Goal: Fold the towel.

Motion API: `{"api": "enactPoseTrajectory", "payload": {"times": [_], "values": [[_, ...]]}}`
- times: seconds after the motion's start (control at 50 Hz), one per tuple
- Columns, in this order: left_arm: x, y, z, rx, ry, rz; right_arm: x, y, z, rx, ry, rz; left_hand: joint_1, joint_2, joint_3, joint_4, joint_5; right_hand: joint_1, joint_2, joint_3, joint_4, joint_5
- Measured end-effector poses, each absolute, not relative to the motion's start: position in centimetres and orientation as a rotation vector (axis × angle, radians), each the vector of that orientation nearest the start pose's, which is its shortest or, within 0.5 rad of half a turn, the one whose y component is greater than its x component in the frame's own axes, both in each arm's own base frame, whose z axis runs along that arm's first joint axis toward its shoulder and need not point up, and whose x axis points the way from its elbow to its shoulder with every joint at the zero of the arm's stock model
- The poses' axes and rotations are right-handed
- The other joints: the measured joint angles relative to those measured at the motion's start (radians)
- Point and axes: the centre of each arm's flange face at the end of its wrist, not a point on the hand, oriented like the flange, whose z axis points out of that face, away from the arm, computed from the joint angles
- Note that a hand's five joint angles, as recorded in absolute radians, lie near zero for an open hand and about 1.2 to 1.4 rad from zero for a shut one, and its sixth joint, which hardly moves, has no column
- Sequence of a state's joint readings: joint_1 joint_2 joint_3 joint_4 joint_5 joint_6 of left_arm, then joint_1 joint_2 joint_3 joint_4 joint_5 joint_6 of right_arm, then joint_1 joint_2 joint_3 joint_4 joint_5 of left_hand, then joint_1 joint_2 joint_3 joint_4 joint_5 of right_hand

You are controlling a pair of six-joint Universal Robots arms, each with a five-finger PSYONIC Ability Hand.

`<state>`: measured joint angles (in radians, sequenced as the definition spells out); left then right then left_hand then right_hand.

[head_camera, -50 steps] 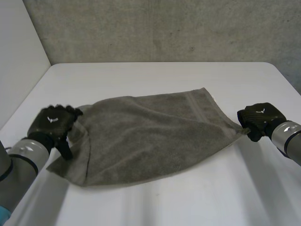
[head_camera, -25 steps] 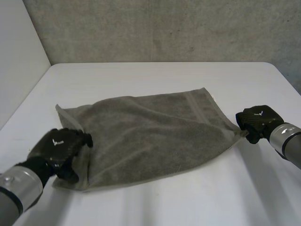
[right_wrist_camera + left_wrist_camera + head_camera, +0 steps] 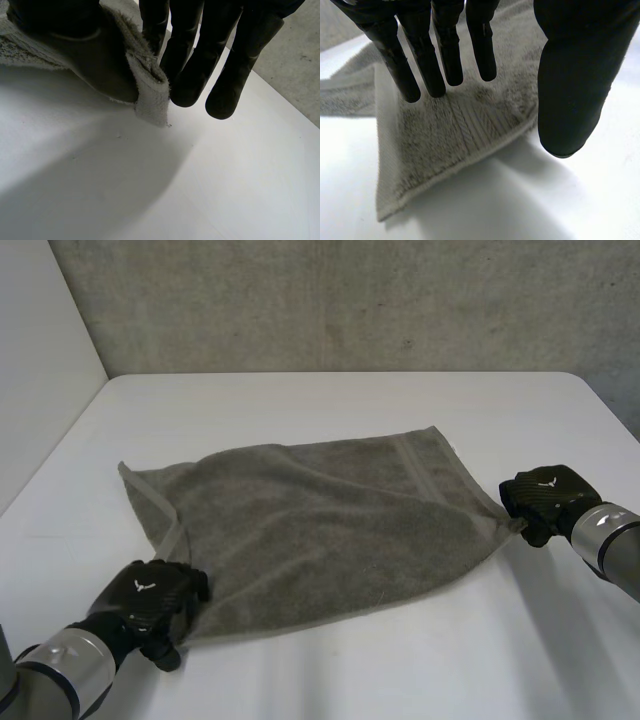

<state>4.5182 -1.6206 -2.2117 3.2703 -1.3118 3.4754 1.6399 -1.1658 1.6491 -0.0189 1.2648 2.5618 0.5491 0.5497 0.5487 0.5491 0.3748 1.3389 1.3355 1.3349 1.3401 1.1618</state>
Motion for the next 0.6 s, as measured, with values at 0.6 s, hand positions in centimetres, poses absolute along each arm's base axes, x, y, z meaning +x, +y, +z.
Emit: {"api": "enactPoseTrajectory", "payload": {"times": [0.6], "values": [[-18.9,-22.5,15.0,0.823,2.471,-1.878,17.7,-31.5,18.0,-1.066,2.406,-1.761,0.635,0.664,0.665,0.664,0.645,0.0,0.0,0.0,0.0,0.0]]}}
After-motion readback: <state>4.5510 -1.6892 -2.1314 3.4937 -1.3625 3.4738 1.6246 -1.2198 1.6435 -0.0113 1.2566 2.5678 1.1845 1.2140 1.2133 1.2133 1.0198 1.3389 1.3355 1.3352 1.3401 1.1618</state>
